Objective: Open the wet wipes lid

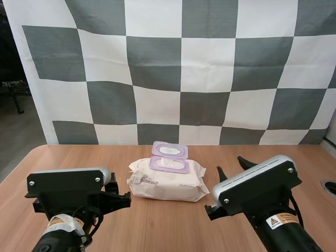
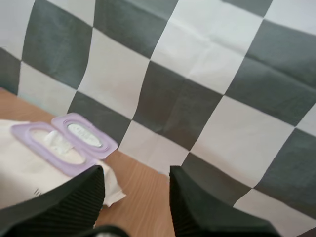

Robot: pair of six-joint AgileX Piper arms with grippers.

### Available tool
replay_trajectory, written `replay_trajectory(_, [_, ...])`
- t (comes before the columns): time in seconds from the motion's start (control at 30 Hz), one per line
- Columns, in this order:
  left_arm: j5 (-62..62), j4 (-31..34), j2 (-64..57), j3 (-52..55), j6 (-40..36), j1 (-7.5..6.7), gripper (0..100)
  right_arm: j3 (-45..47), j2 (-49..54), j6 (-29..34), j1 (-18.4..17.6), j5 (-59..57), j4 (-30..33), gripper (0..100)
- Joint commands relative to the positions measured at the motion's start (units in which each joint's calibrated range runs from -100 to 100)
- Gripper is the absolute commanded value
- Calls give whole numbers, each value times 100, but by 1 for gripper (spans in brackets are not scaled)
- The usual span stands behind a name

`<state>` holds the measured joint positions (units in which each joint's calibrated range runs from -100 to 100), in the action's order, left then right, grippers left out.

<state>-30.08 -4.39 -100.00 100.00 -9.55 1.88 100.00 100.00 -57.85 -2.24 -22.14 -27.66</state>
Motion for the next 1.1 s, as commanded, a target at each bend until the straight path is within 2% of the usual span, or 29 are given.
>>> replay_trajectory(0.0, [10, 3, 0, 0, -1, -3, 100, 0, 0, 3329, 2, -949, 1724, 69])
replay_trajectory(0.43, [10, 2, 0, 0, 19, -3, 100, 0, 0, 3305, 2, -949, 1818, 67])
replay_trajectory(0.47, [10, 17, 0, 0, 19, -3, 100, 0, 0, 3305, 2, -949, 1818, 64])
replay_trajectory(0.5, [10, 35, 0, 0, 19, -3, 100, 0, 0, 3305, 2, -949, 1818, 55])
replay_trajectory(0.63, [46, 216, 0, 0, -28, -3, 100, 0, 0, 3305, 2, -949, 1818, 0])
replay_trajectory(0.7, [26, 216, 0, 0, -165, -3, 100, 0, 0, 3305, 2, -949, 1818, 0])
replay_trajectory(0.73, [28, 216, 0, 0, -165, -3, 94, 0, 0, 3305, 2, -949, 1818, 0])
replay_trajectory(0.77, [28, 216, 0, 0, -165, -3, 84, 0, 0, 3305, 2, -949, 1818, 0])
replay_trajectory(0.8, [28, 216, 0, 0, -185, -3, 47, 0, 0, 3305, 2, -949, 1818, 0])
replay_trajectory(0.87, [28, 216, 0, 0, -185, -3, 10, 0, 0, 3305, 2, -949, 1818, 0])
replay_trajectory(0.9, [11, 233, 0, 0, -185, -3, 0, 0, 0, 3305, 2, -949, 1818, 0])
replay_trajectory(1.07, [77, 245, 0, 0, -218, -3, 0, 0, 0, 3305, 2, -949, 1818, 0])
